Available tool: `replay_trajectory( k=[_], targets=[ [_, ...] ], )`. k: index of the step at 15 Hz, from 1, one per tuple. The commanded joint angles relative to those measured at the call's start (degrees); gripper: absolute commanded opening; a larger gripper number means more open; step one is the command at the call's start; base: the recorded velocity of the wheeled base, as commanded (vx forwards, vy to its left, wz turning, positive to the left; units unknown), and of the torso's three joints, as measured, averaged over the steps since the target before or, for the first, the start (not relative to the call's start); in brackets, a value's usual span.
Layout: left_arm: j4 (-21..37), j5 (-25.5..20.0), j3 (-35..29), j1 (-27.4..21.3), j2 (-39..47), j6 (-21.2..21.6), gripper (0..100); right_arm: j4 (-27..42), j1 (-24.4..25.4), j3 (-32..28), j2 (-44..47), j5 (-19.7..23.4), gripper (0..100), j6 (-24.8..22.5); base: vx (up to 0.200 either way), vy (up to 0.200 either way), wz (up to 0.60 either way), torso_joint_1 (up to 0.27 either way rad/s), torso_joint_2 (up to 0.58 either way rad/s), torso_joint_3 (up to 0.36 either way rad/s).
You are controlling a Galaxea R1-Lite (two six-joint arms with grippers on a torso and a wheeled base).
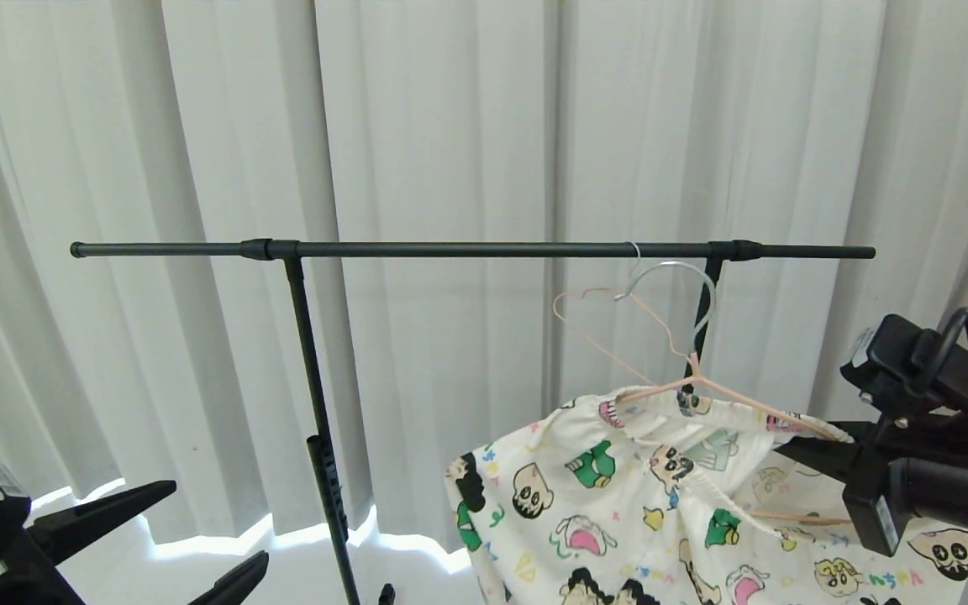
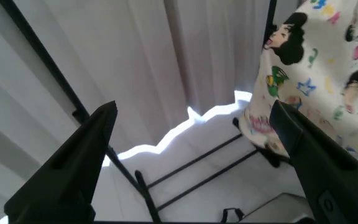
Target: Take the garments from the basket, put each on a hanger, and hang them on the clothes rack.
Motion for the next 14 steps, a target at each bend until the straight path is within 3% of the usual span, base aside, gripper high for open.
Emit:
replay_trajectory(
  k=[1,3,4,8,11,14],
  targets=[
    [-0.05,0.03,-2.72,0.51,0.28,-0.97,100,0.36,-1.76,0.29,-1.06,-0.86,0,0.43,0.0,0.0,0.0,0.0,0.0,0.0],
    [0.04,0.56,-7.02,3.59,3.98,-1.32,100,4.84,-1.76,-0.15,-2.37,-4.55,0,0.34,0.0,0.0,0.0,0.0,0.0,0.0],
    [0.04,1.35,-9.4,7.72,6.35,-0.62,100,7.83,-1.76,-0.76,-2.81,-7.98,0,0.34,0.0,0.0,0.0,0.0,0.0,0.0],
    [0.13,10.67,-10.36,22.13,12.94,9.14,100,16.26,-1.85,-1.03,-4.84,-15.27,0,0.51,0.0,0.0,0.0,0.0,0.0,0.0],
    [0.13,11.81,-9.92,23.36,13.73,9.14,100,16.97,-1.94,-0.94,-5.19,-19.23,0,3.77,0.0,0.0,0.0,0.0,0.0,0.0],
    [0.04,11.81,-9.4,20.02,13.29,8.96,100,16.97,-1.94,-0.68,-5.1,-22.04,0,6.4,0.0,0.0,0.0,0.0,0.0,0.0]
  ],
)
